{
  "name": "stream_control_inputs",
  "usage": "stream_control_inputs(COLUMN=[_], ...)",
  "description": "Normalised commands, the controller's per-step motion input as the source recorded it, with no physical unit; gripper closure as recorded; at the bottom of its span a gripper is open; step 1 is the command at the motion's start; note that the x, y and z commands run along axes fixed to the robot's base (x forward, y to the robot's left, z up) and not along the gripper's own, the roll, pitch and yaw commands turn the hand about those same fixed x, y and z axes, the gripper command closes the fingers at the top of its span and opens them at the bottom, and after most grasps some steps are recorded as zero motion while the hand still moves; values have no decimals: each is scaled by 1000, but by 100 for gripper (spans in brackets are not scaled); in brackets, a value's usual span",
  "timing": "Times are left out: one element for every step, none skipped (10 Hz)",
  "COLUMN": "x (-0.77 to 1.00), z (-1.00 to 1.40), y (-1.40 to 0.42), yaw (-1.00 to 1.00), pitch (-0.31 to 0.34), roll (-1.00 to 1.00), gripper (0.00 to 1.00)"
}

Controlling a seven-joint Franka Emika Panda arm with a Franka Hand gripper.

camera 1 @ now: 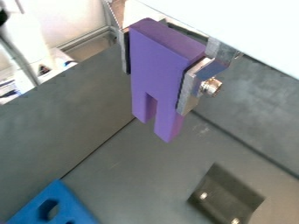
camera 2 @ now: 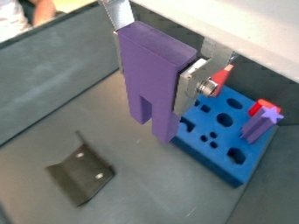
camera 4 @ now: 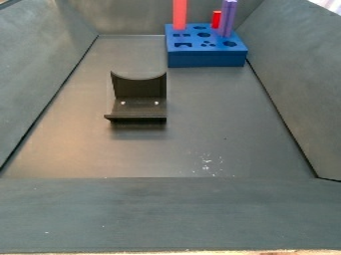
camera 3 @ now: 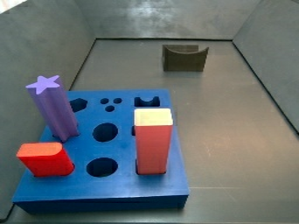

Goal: Pick up the double-square object. Move up. Rotate the double-square object. Move to above the board. Insert the double-square object.
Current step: Move to above the board, then insert the double-square object.

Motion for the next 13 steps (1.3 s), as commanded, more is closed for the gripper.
stream_control_inputs(x=[67, 77, 96, 106, 124, 138, 122, 106, 78, 294, 346, 314, 291], z=[-246, -248, -241, -243, -234, -229, -130, -90, -38, -351, -406, -486, -560], y=[-1000, -1000, -1000, -1000, -1000, -967, -593, -416, -209, -143, -163, -229, -320], yaw=[16, 11, 11, 11, 8, 16, 2, 6, 10, 0, 0, 17, 6], pitch=[110, 84, 45, 32, 16, 19, 19, 26, 18, 0, 0, -9, -17], roll=[-6, -18, 1, -7, 0, -1, 10, 15, 19, 26, 154, 123, 94], gripper=[100, 100, 100, 100, 100, 100, 100, 100, 100, 100, 100, 100, 100])
